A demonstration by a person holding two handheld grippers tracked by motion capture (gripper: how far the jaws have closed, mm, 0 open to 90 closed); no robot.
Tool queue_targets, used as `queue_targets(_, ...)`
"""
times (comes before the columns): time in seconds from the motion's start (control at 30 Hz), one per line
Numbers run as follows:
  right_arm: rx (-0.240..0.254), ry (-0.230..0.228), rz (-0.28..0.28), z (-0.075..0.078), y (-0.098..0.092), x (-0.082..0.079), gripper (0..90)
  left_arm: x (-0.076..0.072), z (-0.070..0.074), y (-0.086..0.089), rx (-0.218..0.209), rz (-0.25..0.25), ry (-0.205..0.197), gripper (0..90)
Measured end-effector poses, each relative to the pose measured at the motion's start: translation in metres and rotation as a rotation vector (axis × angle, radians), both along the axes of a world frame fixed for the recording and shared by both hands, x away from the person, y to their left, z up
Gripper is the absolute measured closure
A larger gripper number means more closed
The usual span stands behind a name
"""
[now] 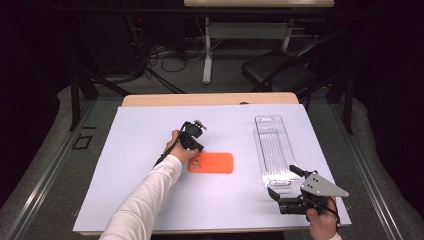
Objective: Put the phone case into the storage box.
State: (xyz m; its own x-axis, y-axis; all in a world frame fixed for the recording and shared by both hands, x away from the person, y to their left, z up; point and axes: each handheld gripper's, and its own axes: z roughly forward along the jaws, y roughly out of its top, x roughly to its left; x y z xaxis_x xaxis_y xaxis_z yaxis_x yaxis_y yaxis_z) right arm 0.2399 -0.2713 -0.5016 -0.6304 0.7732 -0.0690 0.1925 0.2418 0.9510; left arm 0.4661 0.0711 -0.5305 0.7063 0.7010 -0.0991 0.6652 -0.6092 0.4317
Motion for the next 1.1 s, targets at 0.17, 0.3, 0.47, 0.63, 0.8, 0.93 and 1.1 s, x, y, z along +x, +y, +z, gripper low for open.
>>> queue_targets(0.17, 0.001, -0.001, 0.003, 0.000, 0.000, 0.000, 1.9, -0.001, 0.001, 0.001, 0.006, -0.010, 0.008, 90.0)
queue_targets(0.3, 0.000, -0.003, 0.004, 0.000, 0.000, 0.000, 2.1, -0.004, 0.001, 0.003, 0.012, -0.012, 0.011, 90.0)
queue_targets(0.47, 0.000, -0.005, 0.003, 0.000, 0.000, 0.000, 2.1, -0.009, 0.001, 0.007, 0.015, -0.020, 0.016, 90.0)
queue_targets(0.63, 0.001, -0.004, 0.003, 0.001, 0.000, 0.000, 2.1, -0.015, 0.002, 0.012, 0.023, -0.026, 0.025, 90.0)
queue_targets(0.8, 0.000, -0.005, 0.003, 0.001, 0.001, -0.001, 2.1, -0.021, 0.001, 0.015, 0.022, -0.034, 0.025, 90.0)
queue_targets(0.93, 0.001, -0.005, 0.002, 0.001, 0.000, -0.001, 2.1, -0.024, 0.001, 0.016, 0.019, -0.034, 0.027, 90.0)
queue_targets(1.1, 0.001, -0.004, 0.003, 0.001, 0.001, -0.001, 2.1, -0.031, 0.002, 0.019, 0.025, -0.047, 0.039, 90.0)
